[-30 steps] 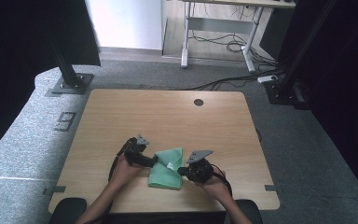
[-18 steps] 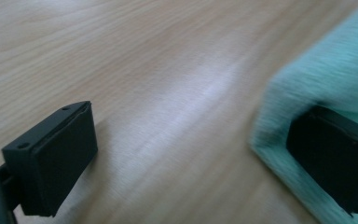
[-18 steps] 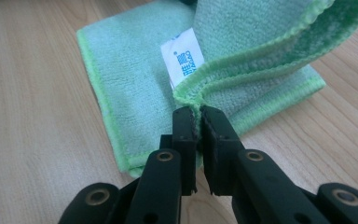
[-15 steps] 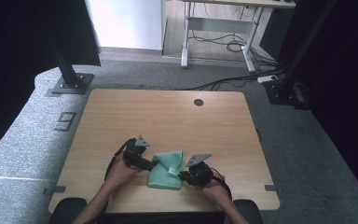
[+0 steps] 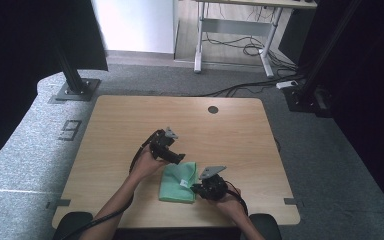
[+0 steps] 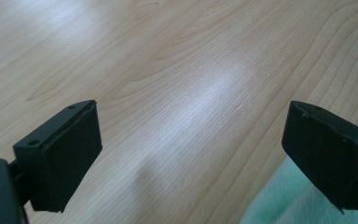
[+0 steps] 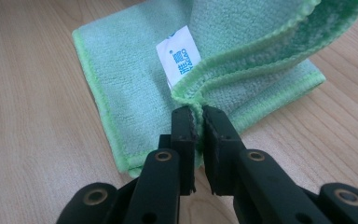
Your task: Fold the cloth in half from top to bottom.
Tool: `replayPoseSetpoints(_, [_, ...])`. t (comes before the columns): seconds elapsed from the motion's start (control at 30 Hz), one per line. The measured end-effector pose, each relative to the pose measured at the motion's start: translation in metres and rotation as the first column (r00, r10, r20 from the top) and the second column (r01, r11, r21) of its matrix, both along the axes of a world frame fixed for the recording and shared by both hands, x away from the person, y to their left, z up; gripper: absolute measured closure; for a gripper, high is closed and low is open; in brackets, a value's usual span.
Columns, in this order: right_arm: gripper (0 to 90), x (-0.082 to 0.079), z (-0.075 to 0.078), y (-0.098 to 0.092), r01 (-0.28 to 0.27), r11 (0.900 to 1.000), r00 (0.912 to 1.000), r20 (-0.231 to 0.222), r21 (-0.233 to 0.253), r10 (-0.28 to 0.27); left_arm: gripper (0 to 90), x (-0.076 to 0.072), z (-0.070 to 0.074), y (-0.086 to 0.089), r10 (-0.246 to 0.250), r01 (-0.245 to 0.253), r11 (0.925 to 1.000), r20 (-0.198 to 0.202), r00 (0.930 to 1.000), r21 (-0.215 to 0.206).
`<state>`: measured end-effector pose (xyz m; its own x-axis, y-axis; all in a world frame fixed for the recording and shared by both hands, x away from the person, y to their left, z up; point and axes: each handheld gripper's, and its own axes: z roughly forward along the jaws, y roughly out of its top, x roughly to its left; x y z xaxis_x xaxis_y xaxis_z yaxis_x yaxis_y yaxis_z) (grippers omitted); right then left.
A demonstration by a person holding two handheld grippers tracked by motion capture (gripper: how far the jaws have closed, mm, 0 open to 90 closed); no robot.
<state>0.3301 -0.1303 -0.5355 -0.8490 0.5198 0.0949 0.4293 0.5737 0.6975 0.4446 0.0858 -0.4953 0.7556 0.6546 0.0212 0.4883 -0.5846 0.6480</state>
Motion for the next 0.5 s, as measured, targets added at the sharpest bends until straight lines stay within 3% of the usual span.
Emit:
replayPoseSetpoints(0.13, [81.6, 0.000, 0.000, 0.000, -0.001, 1.000, 1.0000, 0.002, -0.001, 0.001, 6.1, 0.002, -0.006, -0.003, -0.033, 0.033, 0.9994, -0.045, 0.9984, -0.004])
replayPoseSetpoints(0.27, [80.6, -0.001, 0.001, 0.000, -0.003, 1.000, 1.0000, 0.004, 0.002, 0.003, 6.1, -0.007, -0.009, 0.002, -0.071, 0.071, 0.9975, -0.068, 0.9952, 0.004])
replayPoseSetpoints(0.33, [79.4, -0.002, 0.001, 0.000, -0.002, 1.000, 1.0000, 0.000, 0.007, 0.002, 6.2, -0.012, -0.007, 0.008, -0.081, 0.080, 0.9967, -0.083, 0.9933, -0.012])
replayPoseSetpoints(0.47, [69.8, -0.004, 0.004, -0.001, -0.004, 1.000, 1.0000, 0.005, 0.008, 0.004, 6.2, -0.021, -0.007, 0.017, -0.100, 0.099, 0.9950, -0.086, 0.9912, -0.014])
replayPoseSetpoints(0.5, [61.7, -0.006, 0.007, -0.003, 0.005, 1.000, 0.9998, 0.020, -0.001, -0.005, 6.2, -0.024, -0.007, 0.019, -0.103, 0.103, 0.9946, -0.088, 0.9907, -0.014])
